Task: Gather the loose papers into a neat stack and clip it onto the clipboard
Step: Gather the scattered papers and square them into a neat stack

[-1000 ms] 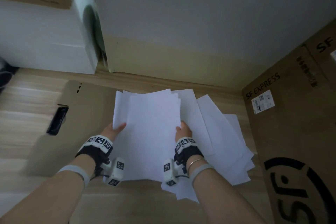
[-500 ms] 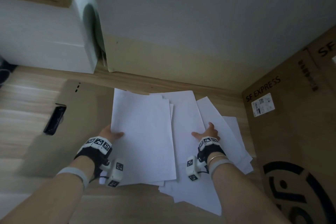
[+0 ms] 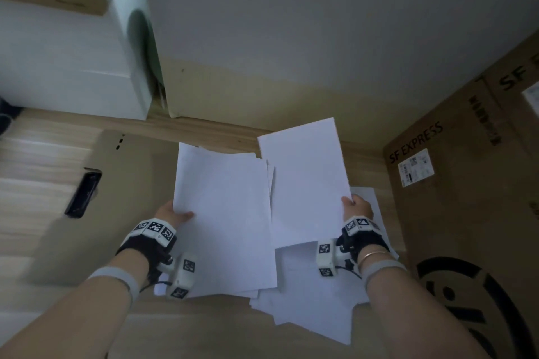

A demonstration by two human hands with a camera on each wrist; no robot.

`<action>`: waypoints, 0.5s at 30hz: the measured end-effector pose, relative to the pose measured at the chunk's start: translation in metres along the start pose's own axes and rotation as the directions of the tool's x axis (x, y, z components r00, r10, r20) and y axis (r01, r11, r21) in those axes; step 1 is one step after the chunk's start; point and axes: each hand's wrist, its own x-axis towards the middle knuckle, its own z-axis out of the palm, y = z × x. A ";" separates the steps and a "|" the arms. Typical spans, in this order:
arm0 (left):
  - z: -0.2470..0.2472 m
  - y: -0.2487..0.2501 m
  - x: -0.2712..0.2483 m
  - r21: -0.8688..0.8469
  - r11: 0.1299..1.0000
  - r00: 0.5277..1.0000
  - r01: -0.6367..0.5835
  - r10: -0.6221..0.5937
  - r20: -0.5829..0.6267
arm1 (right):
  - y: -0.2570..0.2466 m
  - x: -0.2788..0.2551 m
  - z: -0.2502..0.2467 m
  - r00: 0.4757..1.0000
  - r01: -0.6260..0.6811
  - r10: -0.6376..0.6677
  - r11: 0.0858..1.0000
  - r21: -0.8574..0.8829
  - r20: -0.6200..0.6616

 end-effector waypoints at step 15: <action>0.003 0.000 -0.002 -0.075 0.997 1.000 -0.012 0.011 -0.006 | -0.018 -0.070 0.094 0.942 0.206 -0.179 0.976 -0.070 0.283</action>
